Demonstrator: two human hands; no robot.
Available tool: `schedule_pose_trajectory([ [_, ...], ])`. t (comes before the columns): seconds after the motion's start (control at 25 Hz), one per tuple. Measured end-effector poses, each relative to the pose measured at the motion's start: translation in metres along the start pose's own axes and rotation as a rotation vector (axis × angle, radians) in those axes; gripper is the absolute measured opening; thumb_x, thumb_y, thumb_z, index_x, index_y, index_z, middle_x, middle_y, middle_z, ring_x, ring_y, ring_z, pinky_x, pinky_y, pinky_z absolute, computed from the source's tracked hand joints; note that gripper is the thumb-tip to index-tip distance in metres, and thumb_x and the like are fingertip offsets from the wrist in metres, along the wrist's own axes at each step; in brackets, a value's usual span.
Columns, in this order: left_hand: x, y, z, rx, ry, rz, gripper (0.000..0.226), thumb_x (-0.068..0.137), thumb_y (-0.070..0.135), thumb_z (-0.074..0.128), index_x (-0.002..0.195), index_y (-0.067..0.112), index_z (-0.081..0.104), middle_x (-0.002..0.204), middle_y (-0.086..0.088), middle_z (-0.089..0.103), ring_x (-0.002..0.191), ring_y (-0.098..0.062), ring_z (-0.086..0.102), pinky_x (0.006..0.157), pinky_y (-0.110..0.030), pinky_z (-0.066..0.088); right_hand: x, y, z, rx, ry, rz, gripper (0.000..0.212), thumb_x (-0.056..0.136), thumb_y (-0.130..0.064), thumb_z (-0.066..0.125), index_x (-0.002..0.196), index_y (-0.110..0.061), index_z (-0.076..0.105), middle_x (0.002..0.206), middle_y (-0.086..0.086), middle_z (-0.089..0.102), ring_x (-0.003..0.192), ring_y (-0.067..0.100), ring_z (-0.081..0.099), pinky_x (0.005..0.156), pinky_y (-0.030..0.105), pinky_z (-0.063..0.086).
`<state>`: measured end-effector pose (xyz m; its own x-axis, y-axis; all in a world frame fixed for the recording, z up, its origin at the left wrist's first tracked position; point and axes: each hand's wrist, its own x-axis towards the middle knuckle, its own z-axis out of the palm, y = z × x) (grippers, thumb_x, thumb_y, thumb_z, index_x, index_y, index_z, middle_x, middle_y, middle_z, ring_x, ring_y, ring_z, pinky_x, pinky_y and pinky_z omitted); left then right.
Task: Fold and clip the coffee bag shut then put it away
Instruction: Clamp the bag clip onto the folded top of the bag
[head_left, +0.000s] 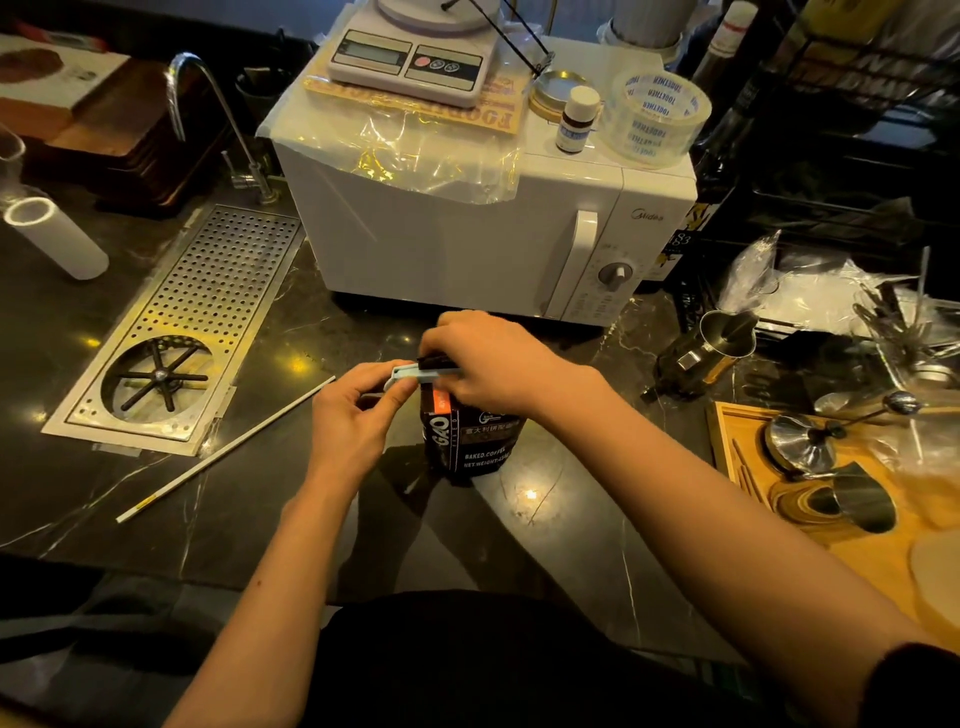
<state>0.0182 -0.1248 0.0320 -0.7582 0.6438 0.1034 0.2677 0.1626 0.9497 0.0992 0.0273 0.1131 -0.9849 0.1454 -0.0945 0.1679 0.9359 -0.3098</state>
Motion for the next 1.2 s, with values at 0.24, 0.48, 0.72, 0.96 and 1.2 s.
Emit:
schedule_pose_trajectory([
  [0.24, -0.003, -0.003, 0.002, 0.002, 0.044, -0.003, 0.022, 0.086, 0.017, 0.068, 0.108, 0.021, 0.070, 0.099, 0.014, 0.069, 0.095, 0.003, 0.064, 0.081, -0.014, 0.051, 0.004, -0.003, 0.007, -0.031, 0.025, -0.020, 0.024, 0.091, -0.029, 0.063, 0.112, -0.019, 0.062, 0.108, 0.002, 0.059, 0.098, 0.018, 0.055, 0.076, 0.036, 0.050],
  [0.48, -0.004, -0.003, 0.002, -0.034, 0.041, -0.064, 0.022, 0.085, 0.018, 0.069, 0.106, 0.025, 0.070, 0.097, 0.014, 0.070, 0.093, 0.000, 0.066, 0.079, -0.017, 0.054, -0.014, 0.017, 0.000, 0.015, -0.005, 0.061, 0.032, 0.090, -0.042, 0.062, 0.117, -0.025, 0.061, 0.111, -0.003, 0.061, 0.103, 0.018, 0.056, 0.081, 0.040, 0.050],
  [0.72, -0.003, 0.002, 0.005, -0.009, 0.027, -0.080, 0.023, 0.085, 0.018, 0.070, 0.106, 0.027, 0.069, 0.098, 0.019, 0.068, 0.094, 0.004, 0.064, 0.080, -0.018, 0.053, -0.033, 0.037, 0.008, 0.231, 0.098, 0.131, 0.030, 0.085, -0.033, 0.071, 0.112, -0.021, 0.068, 0.102, -0.001, 0.066, 0.095, 0.016, 0.059, 0.082, 0.038, 0.051],
  [0.96, -0.006, 0.005, 0.002, 0.008, 0.019, -0.098, 0.024, 0.086, 0.021, 0.069, 0.108, 0.027, 0.068, 0.098, 0.018, 0.067, 0.092, 0.005, 0.063, 0.081, -0.026, 0.055, -0.059, 0.056, 0.019, 0.510, 0.276, 0.254, 0.027, 0.080, -0.024, 0.078, 0.106, -0.018, 0.072, 0.100, -0.004, 0.071, 0.096, 0.012, 0.064, 0.083, 0.027, 0.051],
  [1.2, -0.002, 0.019, 0.002, 0.022, -0.047, -0.076, 0.024, 0.086, 0.024, 0.070, 0.109, 0.031, 0.067, 0.106, 0.013, 0.068, 0.105, -0.006, 0.063, 0.094, -0.036, 0.053, -0.067, 0.052, 0.032, 0.611, 0.402, 0.301, 0.028, 0.080, -0.021, 0.078, 0.107, -0.019, 0.071, 0.097, -0.009, 0.069, 0.095, 0.005, 0.065, 0.083, 0.021, 0.053],
])
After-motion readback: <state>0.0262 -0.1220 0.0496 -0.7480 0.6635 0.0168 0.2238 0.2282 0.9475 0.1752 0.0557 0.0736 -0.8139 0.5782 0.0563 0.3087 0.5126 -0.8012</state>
